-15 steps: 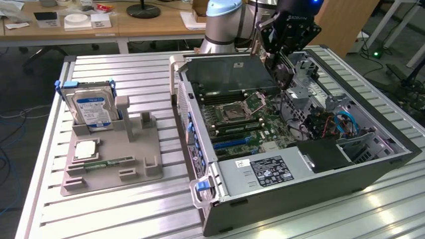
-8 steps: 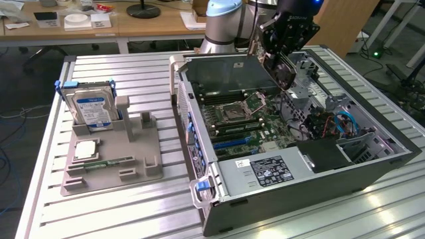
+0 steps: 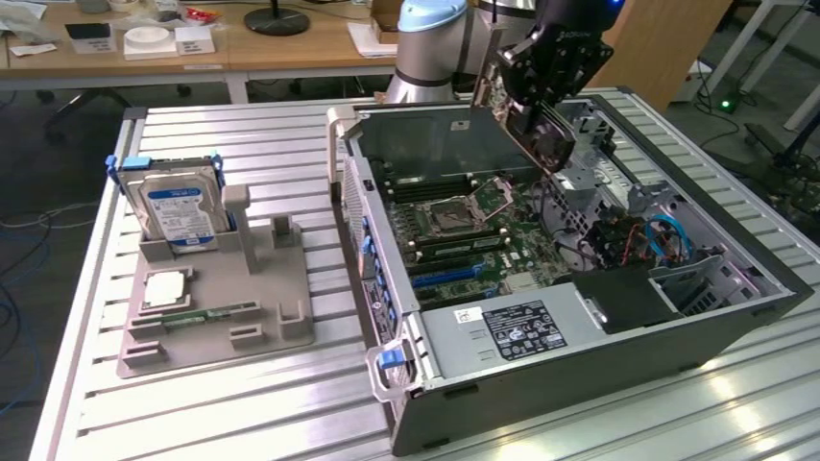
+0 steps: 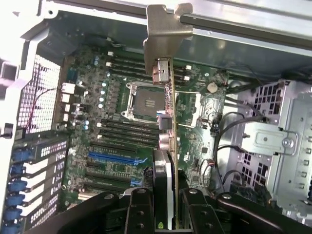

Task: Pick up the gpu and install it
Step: 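Insert the gpu into the slot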

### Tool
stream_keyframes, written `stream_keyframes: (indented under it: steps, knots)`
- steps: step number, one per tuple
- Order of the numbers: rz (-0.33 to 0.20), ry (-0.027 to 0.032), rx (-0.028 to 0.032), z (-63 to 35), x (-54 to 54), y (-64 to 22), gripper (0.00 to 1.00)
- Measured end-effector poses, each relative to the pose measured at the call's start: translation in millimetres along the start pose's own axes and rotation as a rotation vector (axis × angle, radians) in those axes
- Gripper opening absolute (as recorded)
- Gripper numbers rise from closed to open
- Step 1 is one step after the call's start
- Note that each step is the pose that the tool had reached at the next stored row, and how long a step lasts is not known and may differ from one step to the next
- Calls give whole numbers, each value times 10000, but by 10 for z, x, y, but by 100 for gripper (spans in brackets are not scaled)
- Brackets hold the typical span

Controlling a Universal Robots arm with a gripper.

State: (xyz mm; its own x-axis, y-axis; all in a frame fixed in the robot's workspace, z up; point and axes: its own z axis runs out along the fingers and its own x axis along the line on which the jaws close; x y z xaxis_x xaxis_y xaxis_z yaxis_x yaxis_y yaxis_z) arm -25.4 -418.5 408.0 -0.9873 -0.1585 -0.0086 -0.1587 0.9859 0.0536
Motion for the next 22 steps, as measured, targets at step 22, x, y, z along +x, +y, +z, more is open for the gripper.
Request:
stream_keyframes:
  steps: [22]
  knots:
    - [-2715, 146, -22, 0, 1, -8, 29]
